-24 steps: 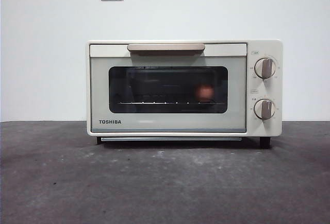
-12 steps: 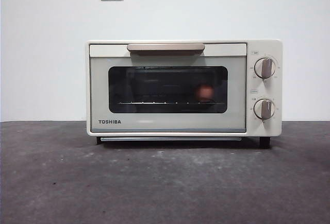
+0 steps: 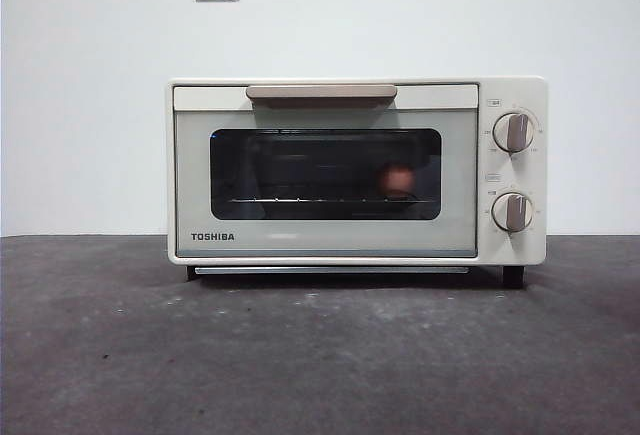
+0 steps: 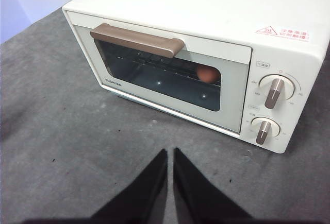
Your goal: Eggoven
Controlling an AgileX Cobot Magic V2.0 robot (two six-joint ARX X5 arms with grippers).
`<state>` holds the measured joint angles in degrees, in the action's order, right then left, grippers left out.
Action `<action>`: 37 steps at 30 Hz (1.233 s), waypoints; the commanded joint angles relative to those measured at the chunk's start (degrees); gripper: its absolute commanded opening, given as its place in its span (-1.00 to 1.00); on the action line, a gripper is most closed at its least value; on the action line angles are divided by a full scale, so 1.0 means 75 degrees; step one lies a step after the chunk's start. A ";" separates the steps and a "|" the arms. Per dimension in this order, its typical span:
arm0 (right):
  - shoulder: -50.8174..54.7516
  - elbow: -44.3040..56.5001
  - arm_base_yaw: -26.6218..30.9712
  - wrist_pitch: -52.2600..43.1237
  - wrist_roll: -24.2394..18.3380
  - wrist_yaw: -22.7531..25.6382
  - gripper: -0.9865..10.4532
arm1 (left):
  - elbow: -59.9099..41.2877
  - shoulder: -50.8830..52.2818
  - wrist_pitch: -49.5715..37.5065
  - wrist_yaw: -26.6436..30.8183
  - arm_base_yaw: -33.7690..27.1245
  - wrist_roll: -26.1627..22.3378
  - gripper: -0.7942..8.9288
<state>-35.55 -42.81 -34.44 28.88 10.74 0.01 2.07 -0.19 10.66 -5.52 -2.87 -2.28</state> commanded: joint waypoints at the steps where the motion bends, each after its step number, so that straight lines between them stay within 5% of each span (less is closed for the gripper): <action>1: -0.0023 -0.0050 -0.0052 -0.0076 -0.0044 0.0006 -0.82 | -0.0117 0.0003 0.0038 0.0017 -0.0017 -0.0003 -0.82; 30: -0.0017 -0.0050 -0.0047 -0.0073 -0.0044 0.0009 -0.82 | -0.0163 0.0000 0.0058 0.0006 -0.0020 0.0052 -0.82; 37: 0.0583 0.0038 0.1285 -0.0195 -0.1274 0.0192 -0.82 | -0.0163 0.0000 0.0058 0.0006 -0.0020 0.0052 -0.82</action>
<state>-31.07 -42.57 -25.87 28.12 4.32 1.83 1.96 -0.25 10.48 -5.45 -2.87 -2.04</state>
